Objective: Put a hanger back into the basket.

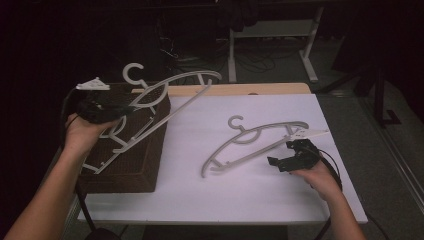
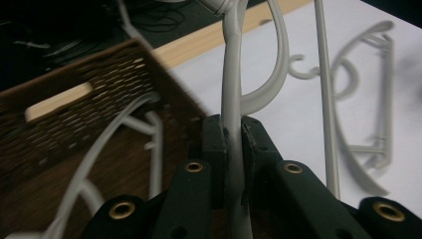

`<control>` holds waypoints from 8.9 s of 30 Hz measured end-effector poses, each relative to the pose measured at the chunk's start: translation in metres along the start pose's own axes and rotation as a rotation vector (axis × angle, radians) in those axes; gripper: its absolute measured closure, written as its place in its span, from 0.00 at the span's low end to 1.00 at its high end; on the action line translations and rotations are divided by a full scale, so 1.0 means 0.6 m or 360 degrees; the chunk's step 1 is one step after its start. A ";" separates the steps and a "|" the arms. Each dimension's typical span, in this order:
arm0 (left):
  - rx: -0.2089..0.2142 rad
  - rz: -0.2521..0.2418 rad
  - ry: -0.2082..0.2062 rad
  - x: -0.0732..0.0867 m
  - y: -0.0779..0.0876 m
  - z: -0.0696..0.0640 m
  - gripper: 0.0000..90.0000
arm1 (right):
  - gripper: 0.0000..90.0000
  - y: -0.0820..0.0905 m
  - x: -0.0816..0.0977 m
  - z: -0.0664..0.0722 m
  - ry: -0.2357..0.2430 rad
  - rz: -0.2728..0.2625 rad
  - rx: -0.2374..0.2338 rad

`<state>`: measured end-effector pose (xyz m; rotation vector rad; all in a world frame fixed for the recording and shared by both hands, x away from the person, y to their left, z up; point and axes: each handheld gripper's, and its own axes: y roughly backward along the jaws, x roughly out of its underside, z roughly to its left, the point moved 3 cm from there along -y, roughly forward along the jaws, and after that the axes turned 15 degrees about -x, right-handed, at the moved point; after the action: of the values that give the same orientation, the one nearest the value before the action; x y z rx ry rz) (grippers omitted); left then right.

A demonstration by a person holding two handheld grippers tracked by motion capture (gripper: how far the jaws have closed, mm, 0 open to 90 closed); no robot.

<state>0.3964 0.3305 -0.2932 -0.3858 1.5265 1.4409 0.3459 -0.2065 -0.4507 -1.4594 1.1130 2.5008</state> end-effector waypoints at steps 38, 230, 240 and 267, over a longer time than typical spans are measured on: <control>-0.0305 0.0366 0.0086 0.162 -0.026 0.171 0.90 | 0.02 -0.010 0.000 0.001 -0.0009 0.0037 0.0001; 0.0145 0.0058 -0.0185 -0.100 -0.069 -0.140 0.91 | 0.00 0.009 -0.015 -0.010 0.0047 0.0045 0.0053; -0.0002 0.0038 -0.0094 -0.052 -0.023 -0.031 0.91 | 0.00 0.006 -0.014 -0.010 0.0049 0.0054 0.0070; -0.0361 0.0216 0.0044 0.117 0.019 0.179 0.92 | 0.00 0.005 -0.007 -0.017 -0.0006 0.0055 0.0103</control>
<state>0.3982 0.4555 -0.3243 -0.4458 1.4374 1.7298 0.3549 -0.2136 -0.4492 -1.4306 1.2172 2.4638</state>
